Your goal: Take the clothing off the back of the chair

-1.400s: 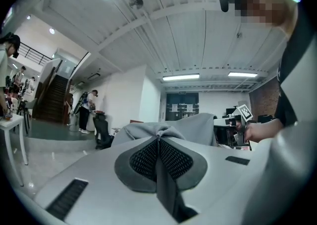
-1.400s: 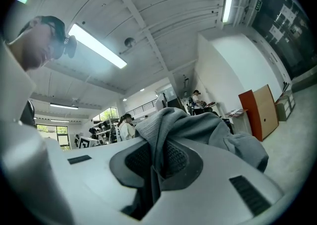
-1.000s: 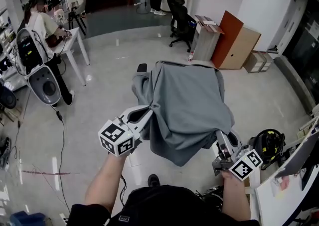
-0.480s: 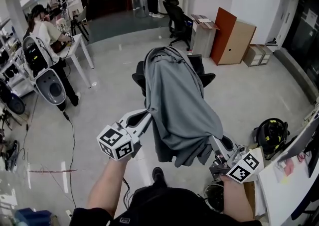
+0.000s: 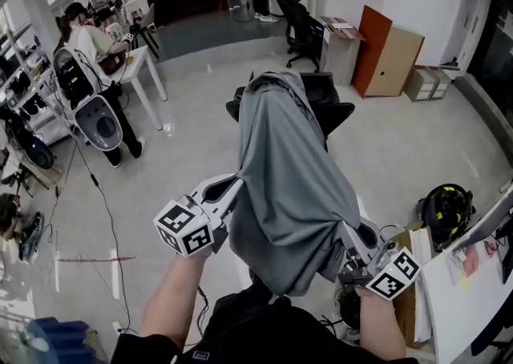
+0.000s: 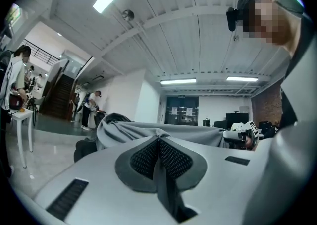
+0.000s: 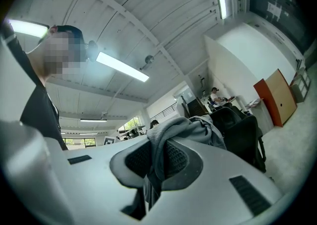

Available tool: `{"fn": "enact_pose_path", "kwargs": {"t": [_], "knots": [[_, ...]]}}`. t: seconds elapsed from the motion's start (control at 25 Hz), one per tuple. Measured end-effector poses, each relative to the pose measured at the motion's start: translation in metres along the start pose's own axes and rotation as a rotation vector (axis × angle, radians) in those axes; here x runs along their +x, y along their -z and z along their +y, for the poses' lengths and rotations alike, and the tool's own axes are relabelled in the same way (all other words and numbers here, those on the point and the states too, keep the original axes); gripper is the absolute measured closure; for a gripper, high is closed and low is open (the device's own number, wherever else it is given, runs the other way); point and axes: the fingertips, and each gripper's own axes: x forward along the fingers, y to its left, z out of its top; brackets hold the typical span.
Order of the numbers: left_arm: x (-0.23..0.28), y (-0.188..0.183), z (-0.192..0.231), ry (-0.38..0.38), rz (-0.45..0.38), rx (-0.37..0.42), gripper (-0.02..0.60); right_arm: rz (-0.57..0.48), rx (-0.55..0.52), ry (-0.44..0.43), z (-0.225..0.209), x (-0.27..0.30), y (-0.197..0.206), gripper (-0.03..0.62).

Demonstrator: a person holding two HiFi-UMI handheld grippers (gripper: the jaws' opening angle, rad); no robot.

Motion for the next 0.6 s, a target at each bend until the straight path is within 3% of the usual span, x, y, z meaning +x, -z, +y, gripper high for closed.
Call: {"fn": "enact_pose_path", "kwargs": {"t": [0.16, 0.36, 0.6], "knots": [[-0.010, -0.004, -0.020, 0.070, -0.012, 0.021, 0.574, -0.015, -0.007, -0.003, 0.007, 0.001, -0.002, 0.563], [-0.033, -0.003, -0.048, 0.225, -0.039, 0.011, 0.574, -0.044, 0.003, 0.064, 0.003, 0.003, -0.010, 0.563], [-0.056, -0.007, -0.005, 0.173, -0.047, -0.032, 0.574, -0.062, -0.034, 0.132, -0.001, 0.030, -0.024, 0.563]]}}
